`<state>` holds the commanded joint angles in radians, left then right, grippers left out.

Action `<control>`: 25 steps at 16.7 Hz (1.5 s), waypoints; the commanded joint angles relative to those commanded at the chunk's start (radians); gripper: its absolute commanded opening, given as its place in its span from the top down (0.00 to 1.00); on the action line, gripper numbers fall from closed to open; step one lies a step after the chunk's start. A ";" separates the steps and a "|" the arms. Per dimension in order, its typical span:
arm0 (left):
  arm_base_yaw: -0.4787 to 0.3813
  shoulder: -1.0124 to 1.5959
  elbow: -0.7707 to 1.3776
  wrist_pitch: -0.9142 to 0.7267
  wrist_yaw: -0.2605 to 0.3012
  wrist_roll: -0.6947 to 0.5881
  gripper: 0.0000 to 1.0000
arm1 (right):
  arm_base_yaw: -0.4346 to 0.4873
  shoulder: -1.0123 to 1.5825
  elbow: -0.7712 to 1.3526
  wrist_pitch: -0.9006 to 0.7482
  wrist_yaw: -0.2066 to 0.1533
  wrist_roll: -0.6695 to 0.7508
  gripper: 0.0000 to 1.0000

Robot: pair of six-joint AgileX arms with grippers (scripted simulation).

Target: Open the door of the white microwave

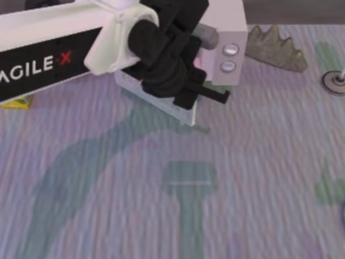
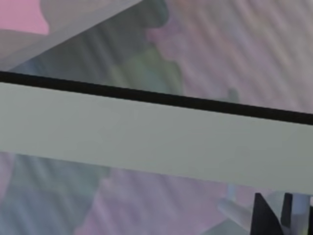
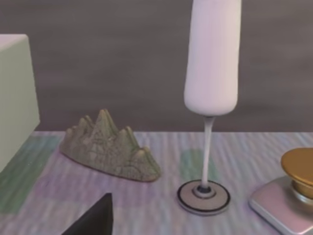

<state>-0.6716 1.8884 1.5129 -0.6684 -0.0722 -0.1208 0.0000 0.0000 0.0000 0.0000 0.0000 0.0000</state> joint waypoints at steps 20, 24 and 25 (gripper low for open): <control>0.005 -0.018 -0.026 0.006 0.023 0.028 1.00 | 0.000 0.000 0.000 0.000 0.000 0.000 0.00; 0.031 -0.066 -0.081 0.026 0.065 0.109 1.00 | 0.000 0.000 0.000 0.000 0.000 0.000 0.00; 0.034 -0.069 -0.089 0.025 0.069 0.118 1.00 | 0.000 0.000 0.000 0.000 0.000 0.000 0.00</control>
<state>-0.6377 1.8195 1.4236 -0.6431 -0.0037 -0.0031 0.0000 0.0000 0.0000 0.0000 0.0000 0.0000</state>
